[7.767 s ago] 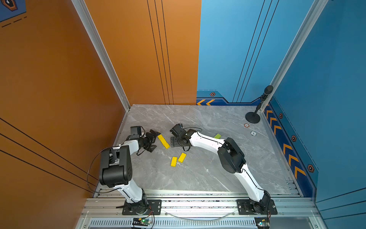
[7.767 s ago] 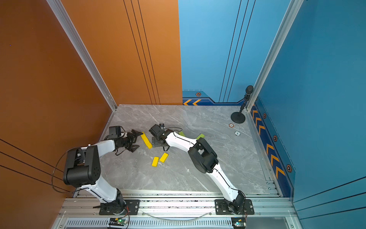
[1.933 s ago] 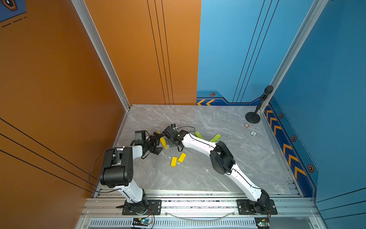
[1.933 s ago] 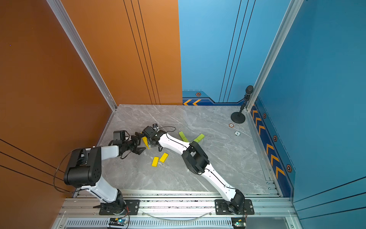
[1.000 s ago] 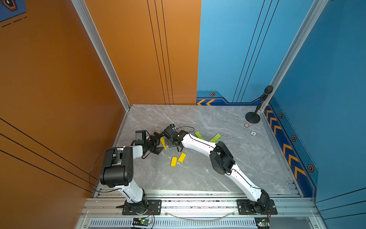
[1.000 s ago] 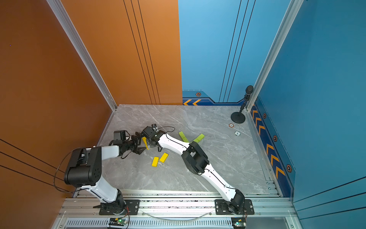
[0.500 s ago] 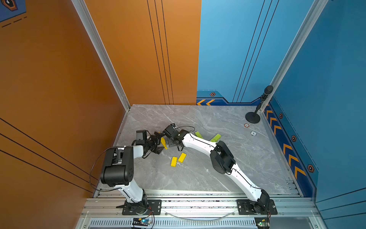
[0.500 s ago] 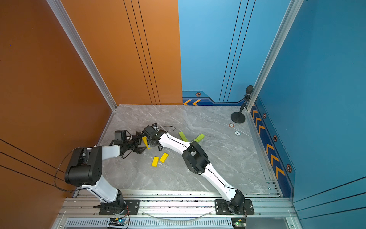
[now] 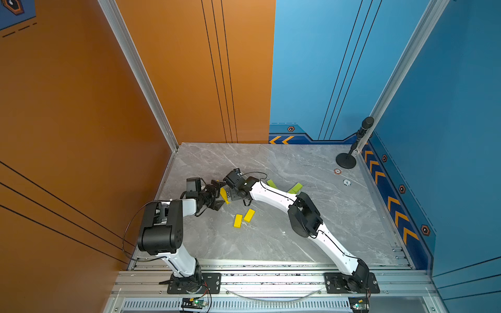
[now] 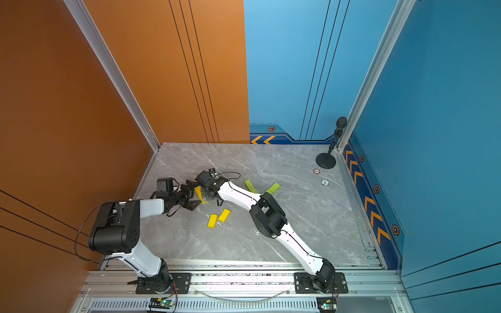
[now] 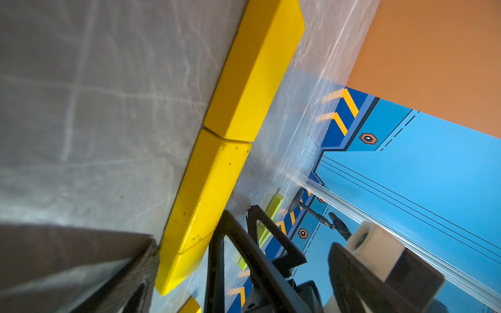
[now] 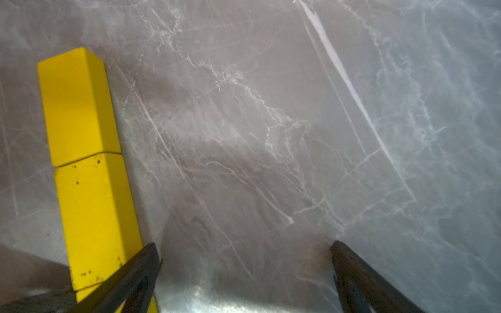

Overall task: Assemble the letter v with building blocks
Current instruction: Adjust the building block at the center of the board, then assemble the building block at the center of the board.

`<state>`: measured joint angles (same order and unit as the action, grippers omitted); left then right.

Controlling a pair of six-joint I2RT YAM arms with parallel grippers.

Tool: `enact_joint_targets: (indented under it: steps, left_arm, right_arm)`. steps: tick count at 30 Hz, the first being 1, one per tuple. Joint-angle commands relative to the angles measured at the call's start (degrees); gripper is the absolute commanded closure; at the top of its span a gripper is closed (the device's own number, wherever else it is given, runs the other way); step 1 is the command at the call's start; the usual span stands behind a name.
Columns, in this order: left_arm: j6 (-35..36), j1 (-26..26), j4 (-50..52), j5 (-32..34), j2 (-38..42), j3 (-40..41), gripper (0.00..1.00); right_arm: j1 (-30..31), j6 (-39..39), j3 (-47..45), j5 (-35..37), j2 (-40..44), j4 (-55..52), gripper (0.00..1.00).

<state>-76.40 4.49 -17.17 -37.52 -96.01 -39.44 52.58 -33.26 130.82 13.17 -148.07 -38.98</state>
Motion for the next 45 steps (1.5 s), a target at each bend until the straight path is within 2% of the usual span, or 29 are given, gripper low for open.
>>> enact_joint_targets:
  steps: [1,13,19,25,29,34,45]
  left_arm:
    - [0.35,0.86,1.2,0.03,1.26,0.7,0.02]
    - [5.72,2.74,11.63,0.05,7.99,-1.17,0.02]
    - [18.52,3.75,31.31,3.06,16.57,-6.27,0.02]
    - [25.51,6.23,40.57,3.85,24.55,-7.0,0.02]
    - [25.8,6.13,40.79,3.16,28.75,-4.78,0.02]
    - [25.95,6.87,39.35,0.93,29.9,-2.08,0.02]
    - [26.95,6.43,36.43,-2.23,28.89,0.43,0.02]
  right_arm:
    - [-1.08,-1.43,-2.83,-3.42,-0.56,-3.99,0.0]
    - [-2.26,-0.4,-3.12,-2.19,4.91,-4.16,0.0]
    - [-0.82,-1.24,-4.99,1.17,12.81,-8.89,0.0]
    - [1.08,-4.97,-17.23,3.56,23.69,-9.7,0.0]
    - [3.18,-8.28,-23.98,4.63,27.8,-11.33,0.01]
    - [5.9,-12.68,-29.23,4.36,28.74,-11.68,0.11]
    - [7.45,-20.92,-33.52,0.66,27.0,-9.59,0.2]
